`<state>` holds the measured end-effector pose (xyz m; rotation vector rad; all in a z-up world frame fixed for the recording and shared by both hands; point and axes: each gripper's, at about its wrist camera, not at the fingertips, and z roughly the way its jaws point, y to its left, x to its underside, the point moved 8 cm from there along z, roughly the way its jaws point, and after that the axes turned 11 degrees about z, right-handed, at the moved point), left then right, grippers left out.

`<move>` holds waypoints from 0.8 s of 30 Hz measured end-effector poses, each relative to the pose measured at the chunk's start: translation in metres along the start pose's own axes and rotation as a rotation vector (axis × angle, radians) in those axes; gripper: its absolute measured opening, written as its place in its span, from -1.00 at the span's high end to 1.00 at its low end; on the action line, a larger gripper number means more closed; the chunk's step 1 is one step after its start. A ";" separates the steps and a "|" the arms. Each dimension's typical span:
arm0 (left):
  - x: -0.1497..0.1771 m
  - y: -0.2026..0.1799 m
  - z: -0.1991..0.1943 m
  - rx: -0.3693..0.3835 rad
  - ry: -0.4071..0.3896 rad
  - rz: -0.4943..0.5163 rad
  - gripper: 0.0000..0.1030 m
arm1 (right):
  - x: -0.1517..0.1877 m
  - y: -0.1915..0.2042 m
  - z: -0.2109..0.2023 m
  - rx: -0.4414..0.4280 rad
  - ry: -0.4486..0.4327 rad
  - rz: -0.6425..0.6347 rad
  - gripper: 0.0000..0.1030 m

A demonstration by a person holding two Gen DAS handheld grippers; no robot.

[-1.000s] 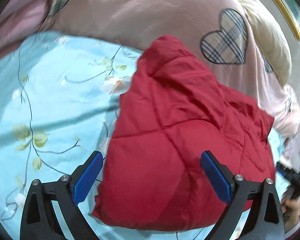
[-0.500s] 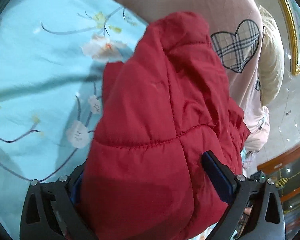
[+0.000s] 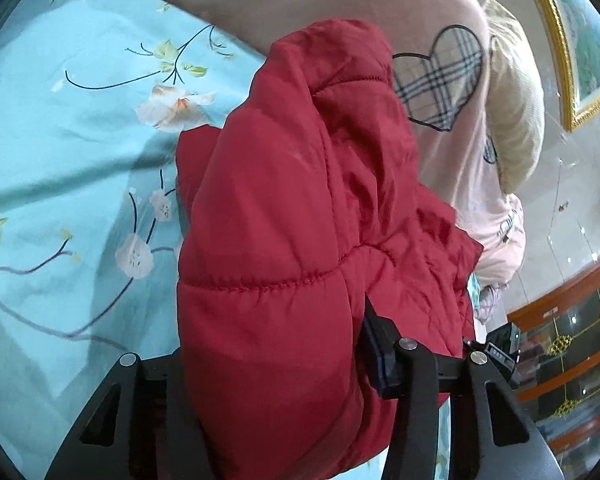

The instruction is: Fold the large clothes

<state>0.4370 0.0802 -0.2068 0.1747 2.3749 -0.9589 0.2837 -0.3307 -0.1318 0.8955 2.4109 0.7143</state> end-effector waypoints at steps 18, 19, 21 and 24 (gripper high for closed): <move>0.071 -0.024 -0.076 0.036 0.018 0.031 0.11 | 0.059 -0.003 -0.049 -0.006 0.024 -0.027 0.26; 0.074 -0.025 -0.080 0.040 0.017 0.033 0.11 | 0.062 -0.003 -0.051 -0.006 0.024 -0.028 0.27; 0.079 -0.027 -0.087 0.042 0.019 0.038 0.11 | 0.067 -0.004 -0.055 -0.008 0.024 -0.030 0.27; 0.087 -0.029 -0.097 0.042 0.023 0.051 0.11 | 0.075 -0.004 -0.061 -0.017 0.024 -0.032 0.27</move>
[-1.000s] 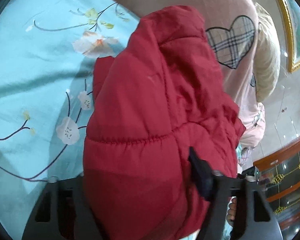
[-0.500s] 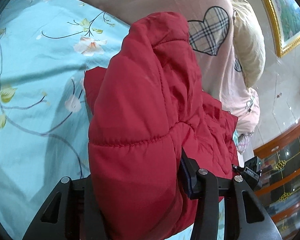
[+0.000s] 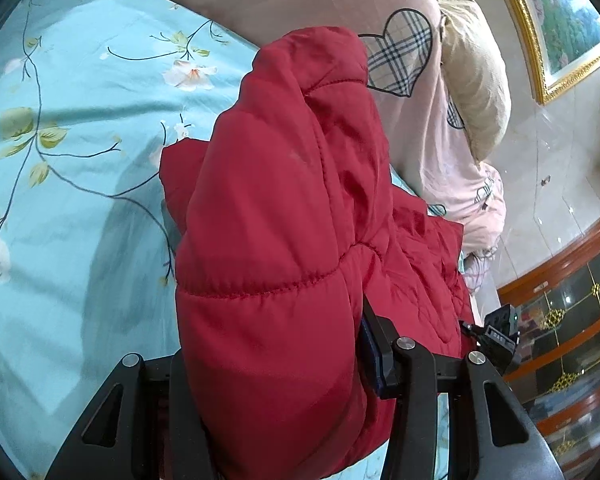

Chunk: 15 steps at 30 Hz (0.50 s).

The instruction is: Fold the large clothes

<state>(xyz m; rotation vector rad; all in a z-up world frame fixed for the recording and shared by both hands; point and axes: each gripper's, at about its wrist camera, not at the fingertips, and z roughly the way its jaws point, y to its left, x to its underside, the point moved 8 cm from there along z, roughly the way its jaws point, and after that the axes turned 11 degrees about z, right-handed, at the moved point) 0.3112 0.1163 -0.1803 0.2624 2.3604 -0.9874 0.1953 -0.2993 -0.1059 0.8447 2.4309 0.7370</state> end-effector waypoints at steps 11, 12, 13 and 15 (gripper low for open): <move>0.034 -0.004 -0.032 0.007 0.029 0.001 0.11 | 0.037 -0.008 -0.020 -0.028 0.010 0.019 0.26; 0.037 -0.004 -0.036 0.008 0.035 0.006 0.11 | 0.040 -0.009 -0.021 -0.029 0.013 0.022 0.26; 0.040 -0.005 -0.038 0.007 0.040 0.008 0.11 | 0.044 -0.010 -0.023 -0.030 0.014 0.024 0.26; 0.045 -0.005 -0.042 0.009 0.047 0.011 0.10 | 0.050 -0.012 -0.026 -0.030 0.014 0.024 0.26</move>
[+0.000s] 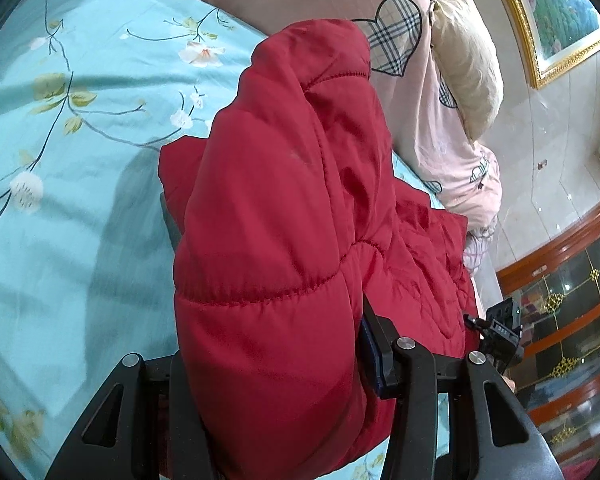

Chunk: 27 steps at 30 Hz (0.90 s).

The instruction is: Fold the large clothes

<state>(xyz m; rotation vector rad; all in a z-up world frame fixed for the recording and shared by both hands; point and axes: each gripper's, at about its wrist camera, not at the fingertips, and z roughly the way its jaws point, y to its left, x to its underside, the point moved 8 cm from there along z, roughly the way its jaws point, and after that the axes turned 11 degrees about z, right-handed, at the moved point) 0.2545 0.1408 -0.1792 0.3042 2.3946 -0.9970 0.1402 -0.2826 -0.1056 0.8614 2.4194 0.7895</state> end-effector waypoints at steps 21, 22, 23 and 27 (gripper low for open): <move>-0.014 -0.013 -0.018 -0.205 -0.007 0.123 -0.57 | 0.015 -0.007 -0.008 0.115 -0.034 -0.061 -0.29; -0.017 -0.013 -0.019 -0.211 -0.010 0.119 -0.57 | 0.014 -0.006 -0.009 0.131 -0.043 -0.072 -0.32; -0.019 -0.012 -0.019 -0.215 -0.012 0.115 -0.57 | 0.011 -0.005 -0.012 0.146 -0.053 -0.083 -0.40; -0.039 -0.015 -0.020 -0.237 -0.048 0.119 -0.66 | -0.010 0.000 -0.027 0.189 -0.137 -0.112 -0.78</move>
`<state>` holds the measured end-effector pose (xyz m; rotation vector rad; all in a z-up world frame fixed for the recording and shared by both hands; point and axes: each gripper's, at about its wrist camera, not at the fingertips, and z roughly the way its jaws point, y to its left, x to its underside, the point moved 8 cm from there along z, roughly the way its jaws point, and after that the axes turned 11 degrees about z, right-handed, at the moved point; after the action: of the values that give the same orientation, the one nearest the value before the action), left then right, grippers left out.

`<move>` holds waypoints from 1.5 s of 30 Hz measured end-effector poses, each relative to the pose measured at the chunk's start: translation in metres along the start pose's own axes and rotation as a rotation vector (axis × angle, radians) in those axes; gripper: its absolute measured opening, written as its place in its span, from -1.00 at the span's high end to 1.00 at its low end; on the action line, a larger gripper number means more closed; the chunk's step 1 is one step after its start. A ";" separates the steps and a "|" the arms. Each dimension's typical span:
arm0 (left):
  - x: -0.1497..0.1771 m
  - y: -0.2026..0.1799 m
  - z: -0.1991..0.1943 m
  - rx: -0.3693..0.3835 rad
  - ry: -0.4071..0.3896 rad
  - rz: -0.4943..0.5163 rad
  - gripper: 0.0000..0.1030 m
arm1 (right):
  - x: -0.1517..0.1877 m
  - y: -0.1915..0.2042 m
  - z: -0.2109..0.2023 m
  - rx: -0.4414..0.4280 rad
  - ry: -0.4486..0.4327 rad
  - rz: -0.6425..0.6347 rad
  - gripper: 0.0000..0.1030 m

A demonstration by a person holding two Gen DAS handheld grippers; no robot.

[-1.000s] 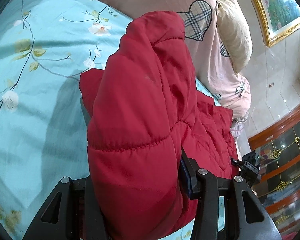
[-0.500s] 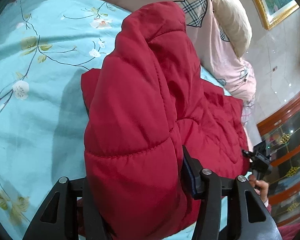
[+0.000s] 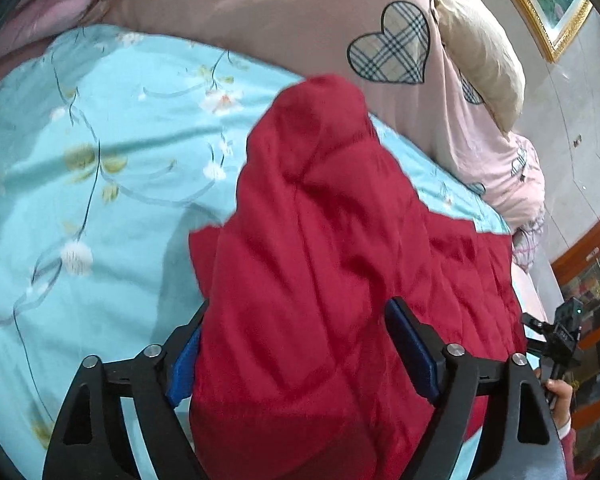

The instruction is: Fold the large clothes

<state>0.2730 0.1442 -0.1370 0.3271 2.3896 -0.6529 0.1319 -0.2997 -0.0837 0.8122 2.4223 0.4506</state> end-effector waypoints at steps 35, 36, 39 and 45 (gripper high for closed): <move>-0.067 0.004 0.108 -0.264 0.043 0.055 0.25 | -0.095 0.018 0.067 0.178 -0.178 -0.095 0.54; -0.066 0.008 0.111 -0.265 0.052 0.037 0.12 | -0.094 0.016 0.069 0.184 -0.173 -0.092 0.50; -0.071 0.020 0.107 -0.277 0.039 -0.027 -0.19 | -0.094 0.008 0.070 0.213 -0.174 -0.068 0.23; -0.076 0.021 0.082 -0.276 -0.037 -0.066 -0.29 | -0.096 0.001 0.069 0.204 -0.169 -0.024 0.06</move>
<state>0.3814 0.1133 -0.1519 0.1170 2.4238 -0.3470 0.2372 -0.3499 -0.1018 0.8681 2.3420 0.1202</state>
